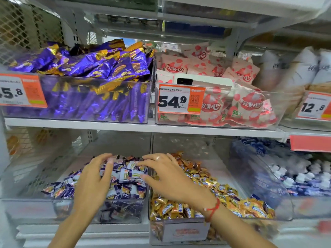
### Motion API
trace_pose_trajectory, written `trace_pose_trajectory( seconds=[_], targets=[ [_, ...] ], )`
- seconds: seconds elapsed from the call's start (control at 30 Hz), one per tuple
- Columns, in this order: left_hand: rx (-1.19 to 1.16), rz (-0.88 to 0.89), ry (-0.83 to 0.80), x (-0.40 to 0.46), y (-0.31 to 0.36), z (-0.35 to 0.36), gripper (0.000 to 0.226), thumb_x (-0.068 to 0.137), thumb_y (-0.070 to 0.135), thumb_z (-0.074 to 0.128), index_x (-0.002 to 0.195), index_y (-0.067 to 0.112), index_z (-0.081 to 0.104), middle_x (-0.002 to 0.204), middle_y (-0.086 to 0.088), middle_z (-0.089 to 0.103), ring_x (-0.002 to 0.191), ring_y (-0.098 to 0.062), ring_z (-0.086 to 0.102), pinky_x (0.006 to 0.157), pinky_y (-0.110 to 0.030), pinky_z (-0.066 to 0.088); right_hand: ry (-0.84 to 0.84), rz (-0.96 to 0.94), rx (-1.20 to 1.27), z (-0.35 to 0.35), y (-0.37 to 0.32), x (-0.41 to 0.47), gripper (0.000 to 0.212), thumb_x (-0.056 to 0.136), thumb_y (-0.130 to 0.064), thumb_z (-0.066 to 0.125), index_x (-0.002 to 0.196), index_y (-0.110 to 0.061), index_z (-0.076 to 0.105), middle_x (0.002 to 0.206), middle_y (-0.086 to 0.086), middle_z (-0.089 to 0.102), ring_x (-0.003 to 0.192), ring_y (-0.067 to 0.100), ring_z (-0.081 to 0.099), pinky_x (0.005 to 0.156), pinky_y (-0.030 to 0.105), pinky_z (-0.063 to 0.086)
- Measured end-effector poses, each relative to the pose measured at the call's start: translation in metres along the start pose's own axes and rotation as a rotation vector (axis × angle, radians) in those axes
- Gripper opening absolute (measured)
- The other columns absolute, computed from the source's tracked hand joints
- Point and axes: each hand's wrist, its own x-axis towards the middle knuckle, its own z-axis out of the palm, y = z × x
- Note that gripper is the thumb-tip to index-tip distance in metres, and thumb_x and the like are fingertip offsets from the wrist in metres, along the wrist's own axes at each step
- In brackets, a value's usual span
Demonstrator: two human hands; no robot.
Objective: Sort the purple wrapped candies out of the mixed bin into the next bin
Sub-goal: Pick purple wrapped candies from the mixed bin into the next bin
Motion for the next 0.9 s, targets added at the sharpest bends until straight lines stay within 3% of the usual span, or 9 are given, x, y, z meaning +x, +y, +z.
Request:
trace_pose_trajectory(
  seconds=[0.07, 0.17, 0.27, 0.37, 0.47, 0.57, 0.7, 0.8, 0.9],
  targets=[
    [-0.096, 0.089, 0.091, -0.007, 0.022, 0.008, 0.02, 0.098, 0.034, 0.046, 0.113, 0.033, 0.06, 0.117, 0.017, 0.061, 0.111, -0.01, 0.054, 0.084, -0.036, 0.046, 0.102, 0.007, 0.044, -0.012, 0.019, -0.028, 0.033, 0.099, -0.034, 0.048, 0.131, -0.034, 0.055, 0.139, -0.015, 0.045, 0.133, 0.001, 0.029, 0.11, 0.026, 0.018],
    [-0.17, 0.29, -0.006, -0.014, 0.063, 0.032, 0.016, 0.097, 0.036, 0.048, 0.103, 0.039, 0.061, 0.104, 0.029, 0.059, 0.101, 0.005, 0.053, 0.08, -0.027, 0.048, 0.17, 0.12, 0.021, -0.034, 0.063, -0.059, 0.024, 0.096, -0.033, 0.053, 0.118, -0.038, 0.063, 0.121, -0.022, 0.056, 0.118, -0.004, 0.044, 0.098, 0.021, 0.039],
    [-0.088, 0.463, -0.312, -0.018, 0.094, 0.069, 0.02, 0.099, 0.035, 0.047, 0.114, 0.04, 0.06, 0.114, 0.029, 0.056, 0.109, 0.007, 0.049, 0.091, -0.027, 0.044, 0.218, 0.311, 0.015, -0.057, 0.117, -0.08, 0.019, 0.094, -0.027, 0.059, 0.108, -0.034, 0.069, 0.103, -0.02, 0.065, 0.097, -0.001, 0.059, 0.088, 0.03, 0.051],
    [0.103, 0.529, -0.786, -0.016, 0.106, 0.112, 0.04, 0.101, 0.041, 0.039, 0.141, 0.039, 0.042, 0.149, 0.019, 0.035, 0.138, -0.001, 0.027, 0.115, -0.029, 0.023, 0.064, 0.444, -0.027, -0.079, 0.158, -0.1, 0.02, 0.095, -0.022, 0.059, 0.111, -0.026, 0.069, 0.108, -0.013, 0.068, 0.088, -0.005, 0.056, 0.083, 0.016, 0.048],
    [0.413, 0.569, -1.078, -0.014, 0.102, 0.145, 0.055, 0.097, 0.059, 0.024, 0.15, 0.043, 0.021, 0.16, 0.012, 0.013, 0.148, -0.012, 0.006, 0.119, -0.036, -0.001, -0.109, 0.504, -0.055, -0.091, 0.174, -0.117, 0.024, 0.097, -0.018, 0.055, 0.115, -0.026, 0.068, 0.116, -0.01, 0.067, 0.094, 0.0, 0.058, 0.084, 0.012, 0.046],
    [0.576, 0.569, -0.995, -0.006, 0.095, 0.159, 0.082, 0.08, 0.081, -0.003, 0.147, 0.045, 0.024, 0.159, 0.014, 0.018, 0.147, -0.013, 0.01, 0.118, -0.036, 0.002, -0.012, 0.47, -0.144, -0.094, 0.173, -0.135, 0.027, 0.096, -0.014, 0.054, 0.115, -0.027, 0.067, 0.116, -0.013, 0.065, 0.105, 0.003, 0.054, 0.09, 0.016, 0.04],
    [0.65, 0.619, -0.772, 0.002, 0.106, 0.167, 0.048, 0.101, 0.053, 0.023, 0.146, 0.039, 0.031, 0.155, 0.013, 0.026, 0.143, -0.014, 0.02, 0.115, -0.035, 0.015, 0.349, 0.407, -0.3, -0.08, 0.18, -0.166, 0.032, 0.085, -0.002, 0.065, 0.11, -0.021, 0.07, 0.11, -0.006, 0.064, 0.106, 0.014, 0.052, 0.093, 0.028, 0.042],
    [0.399, 0.646, -0.834, 0.0, 0.131, 0.185, 0.04, 0.101, 0.047, 0.035, 0.139, 0.038, 0.044, 0.148, 0.013, 0.039, 0.137, -0.013, 0.032, 0.111, -0.033, 0.028, 0.452, 0.398, -0.359, -0.055, 0.197, -0.185, 0.047, 0.074, 0.014, 0.067, 0.11, -0.016, 0.069, 0.121, 0.002, 0.063, 0.112, 0.025, 0.054, 0.092, 0.043, 0.05],
    [0.226, 0.676, -1.026, -0.005, 0.16, 0.233, 0.034, 0.099, 0.039, 0.046, 0.132, 0.034, 0.055, 0.138, 0.008, 0.054, 0.127, -0.017, 0.048, 0.103, -0.036, 0.04, 0.536, 0.439, -0.268, -0.043, 0.199, -0.19, 0.061, 0.07, 0.022, 0.062, 0.115, -0.02, 0.066, 0.132, -0.002, 0.057, 0.117, 0.022, 0.05, 0.094, 0.033, 0.044]
  ],
)
